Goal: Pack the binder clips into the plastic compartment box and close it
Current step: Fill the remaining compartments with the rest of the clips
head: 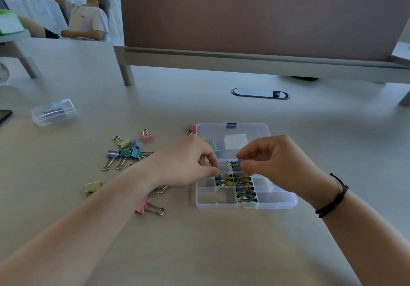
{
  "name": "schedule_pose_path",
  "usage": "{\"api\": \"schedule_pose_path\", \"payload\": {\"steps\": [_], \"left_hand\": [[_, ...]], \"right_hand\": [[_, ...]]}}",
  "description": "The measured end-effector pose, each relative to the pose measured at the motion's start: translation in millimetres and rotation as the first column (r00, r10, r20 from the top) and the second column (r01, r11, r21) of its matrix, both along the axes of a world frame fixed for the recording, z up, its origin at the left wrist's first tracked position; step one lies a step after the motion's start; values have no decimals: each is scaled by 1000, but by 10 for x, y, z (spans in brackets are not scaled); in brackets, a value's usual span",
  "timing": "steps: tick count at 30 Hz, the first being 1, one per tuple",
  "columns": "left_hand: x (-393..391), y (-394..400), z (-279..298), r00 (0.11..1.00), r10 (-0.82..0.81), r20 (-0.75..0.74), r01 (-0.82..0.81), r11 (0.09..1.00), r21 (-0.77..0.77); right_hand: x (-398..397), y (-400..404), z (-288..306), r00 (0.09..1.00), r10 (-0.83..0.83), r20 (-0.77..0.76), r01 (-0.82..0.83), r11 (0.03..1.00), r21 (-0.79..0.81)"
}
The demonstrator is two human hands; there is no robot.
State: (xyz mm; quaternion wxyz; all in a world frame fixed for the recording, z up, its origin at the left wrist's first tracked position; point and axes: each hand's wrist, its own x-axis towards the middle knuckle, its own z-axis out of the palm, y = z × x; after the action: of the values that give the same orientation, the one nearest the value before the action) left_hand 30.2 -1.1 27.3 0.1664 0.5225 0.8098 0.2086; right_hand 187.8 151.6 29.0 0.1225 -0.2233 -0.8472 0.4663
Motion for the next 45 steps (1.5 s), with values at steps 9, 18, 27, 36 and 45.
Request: {"api": "schedule_pose_path", "payload": {"steps": [9, 18, 27, 36, 45], "left_hand": [[-131, -99, 61, 994, -57, 96, 69, 989, -133], [-79, 57, 241, 996, -89, -1, 87, 975, -203], [224, 261, -43, 990, -74, 120, 68, 996, 56], [158, 199, -110, 972, -116, 202, 103, 992, 76], [173, 161, -107, 968, -144, 204, 137, 989, 49]], "right_hand": [[116, -49, -23, 996, 2, -92, -39, 912, -407], [210, 32, -18, 1000, 26, -3, -26, 990, -136], [217, -32, -24, 999, 32, 28, -31, 999, -35], [204, -73, -51, 995, 99, 8, -98, 994, -43], [239, -45, -19, 987, 143, 75, -154, 973, 173]]}}
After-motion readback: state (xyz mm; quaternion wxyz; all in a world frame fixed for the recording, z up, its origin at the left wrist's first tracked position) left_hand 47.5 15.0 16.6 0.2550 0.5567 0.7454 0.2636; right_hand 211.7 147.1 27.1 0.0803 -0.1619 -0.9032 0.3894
